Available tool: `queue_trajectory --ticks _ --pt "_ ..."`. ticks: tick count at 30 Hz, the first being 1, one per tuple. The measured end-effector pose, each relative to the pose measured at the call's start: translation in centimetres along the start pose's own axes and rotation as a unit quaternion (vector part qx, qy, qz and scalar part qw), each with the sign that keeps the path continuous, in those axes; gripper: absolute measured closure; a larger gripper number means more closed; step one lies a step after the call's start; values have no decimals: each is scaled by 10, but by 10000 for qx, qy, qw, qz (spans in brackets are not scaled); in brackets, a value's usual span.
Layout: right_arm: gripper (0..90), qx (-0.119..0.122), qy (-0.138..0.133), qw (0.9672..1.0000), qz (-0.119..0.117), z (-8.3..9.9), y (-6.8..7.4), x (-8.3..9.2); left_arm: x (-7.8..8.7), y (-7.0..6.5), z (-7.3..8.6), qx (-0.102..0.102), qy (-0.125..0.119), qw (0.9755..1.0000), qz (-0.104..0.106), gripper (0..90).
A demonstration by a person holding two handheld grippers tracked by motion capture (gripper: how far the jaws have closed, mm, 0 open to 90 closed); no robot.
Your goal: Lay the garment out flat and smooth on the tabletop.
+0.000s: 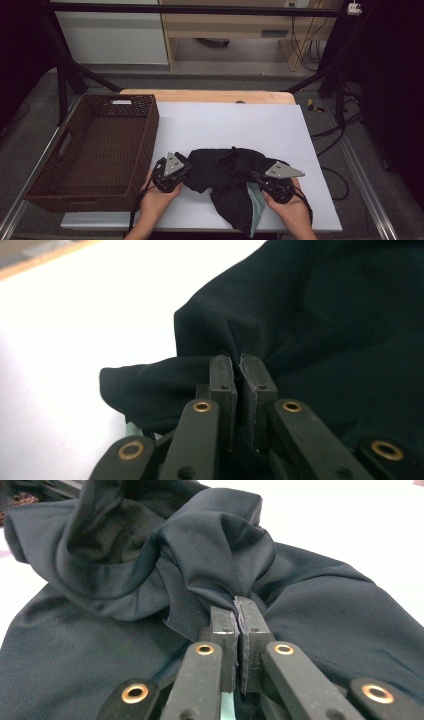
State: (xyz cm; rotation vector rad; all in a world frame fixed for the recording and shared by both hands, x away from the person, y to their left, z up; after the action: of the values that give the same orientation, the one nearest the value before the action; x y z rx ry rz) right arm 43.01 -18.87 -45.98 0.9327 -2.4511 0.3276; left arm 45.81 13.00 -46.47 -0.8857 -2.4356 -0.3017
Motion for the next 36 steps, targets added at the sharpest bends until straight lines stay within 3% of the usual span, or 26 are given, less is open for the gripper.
queue_trajectory --ticks 4,8,11,17,19,23,26,31,36 --pt "884 29 15 10000 8 0 0 0 23 -9 -2 -114 -78 9999 81 859" --pt "884 24 24 10000 90 0 -1 1 38 -12 -2 -53 -69 9997 208 859" --pt "884 20 26 9999 135 0 -4 3 41 -17 7 -24 157 9992 372 863" --pt "883 -27 24 9998 188 1 -7 4 43 -34 34 -198 637 9963 532 867" --pt "884 -13 28 9998 213 1 -7 4 42 -35 39 -243 677 9960 524 866" --pt "883 -5 36 9997 235 1 -7 4 39 -34 39 -272 474 9975 437 788" --pt "883 -11 36 9997 231 1 -7 4 43 -36 34 -273 266 9987 343 680" --pt "883 48 47 9997 236 1 -7 4 57 -37 13 -302 -293 9989 226 594" --pt "883 34 57 9997 234 1 -7 4 45 -28 -8 -368 -433 9983 105 530"
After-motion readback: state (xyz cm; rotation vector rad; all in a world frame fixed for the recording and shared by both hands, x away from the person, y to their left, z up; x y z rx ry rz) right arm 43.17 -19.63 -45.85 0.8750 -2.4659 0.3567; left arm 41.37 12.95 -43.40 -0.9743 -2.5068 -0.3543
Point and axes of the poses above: each handheld gripper's, and its own axes: x roughly backward along the jaws, z roughly out of its underside, y roughly to its left, the point moved 2 cm from there along -x, roughly forward along the jaws, and after that the axes turned 4 degrees about x, right-handed, at the moved point
